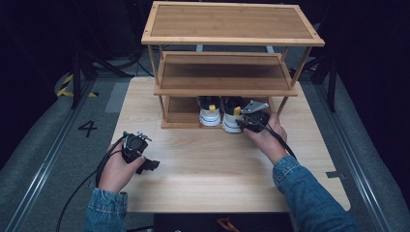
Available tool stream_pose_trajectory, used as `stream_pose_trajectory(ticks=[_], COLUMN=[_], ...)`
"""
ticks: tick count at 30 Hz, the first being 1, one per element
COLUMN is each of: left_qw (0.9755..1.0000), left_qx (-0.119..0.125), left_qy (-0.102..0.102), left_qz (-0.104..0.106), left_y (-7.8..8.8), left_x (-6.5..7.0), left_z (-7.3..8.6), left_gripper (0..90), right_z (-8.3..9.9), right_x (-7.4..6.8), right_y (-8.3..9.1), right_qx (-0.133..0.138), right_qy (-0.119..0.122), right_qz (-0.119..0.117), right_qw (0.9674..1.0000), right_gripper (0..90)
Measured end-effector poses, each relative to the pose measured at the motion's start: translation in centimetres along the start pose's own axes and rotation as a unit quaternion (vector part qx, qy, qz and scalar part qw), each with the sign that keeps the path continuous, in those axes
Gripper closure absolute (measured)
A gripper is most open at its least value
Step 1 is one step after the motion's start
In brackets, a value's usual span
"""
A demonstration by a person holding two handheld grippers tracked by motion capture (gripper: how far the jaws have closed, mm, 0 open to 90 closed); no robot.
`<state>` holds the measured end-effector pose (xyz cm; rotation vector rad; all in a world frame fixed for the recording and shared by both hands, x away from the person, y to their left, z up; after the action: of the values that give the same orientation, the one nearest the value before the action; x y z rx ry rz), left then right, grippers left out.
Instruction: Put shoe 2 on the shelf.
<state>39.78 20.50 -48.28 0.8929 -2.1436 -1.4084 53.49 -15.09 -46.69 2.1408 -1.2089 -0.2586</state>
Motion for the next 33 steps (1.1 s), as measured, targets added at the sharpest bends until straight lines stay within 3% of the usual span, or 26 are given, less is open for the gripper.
stream_pose_trajectory(ticks=[14,21,28,33], left_qw=[0.9999,0.9999,0.9999,1.0000], left_qx=[-0.002,-0.004,0.005,0.003], left_qy=[0.014,0.011,0.005,0.000], left_qz=[0.001,0.001,0.009,0.009], left_y=[0.2,0.1,0.2,0.1], left_x=[-0.1,-0.1,0.1,0.1], left_z=[1.2,1.2,0.5,0.0], left_gripper=[20.3,20.3,20.3,20.3], right_z=[-0.6,-0.7,-0.6,-0.9], right_x=[0.4,0.6,0.4,0.3], right_y=[-2.0,-2.6,-2.0,-0.3], right_qx=[0.010,0.015,0.016,0.033], right_qy=[-0.010,-0.018,-0.010,-0.018], right_qz=[0.023,0.032,0.040,0.027], right_qw=[0.9996,0.9992,0.9990,0.9989], right_gripper=[47.8,47.9,48.0,47.6])
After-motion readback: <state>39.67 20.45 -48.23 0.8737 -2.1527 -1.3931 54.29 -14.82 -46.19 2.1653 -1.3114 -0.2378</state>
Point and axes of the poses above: each handheld gripper's, and its own axes: y roughly backward along the jaws, z roughly out of its underside, x roughly to its right, the point moved 7 cm from there along -y, roughly forward along the jaws, and after that the axes turned 11 degrees about -y, right-handed, at the moved point
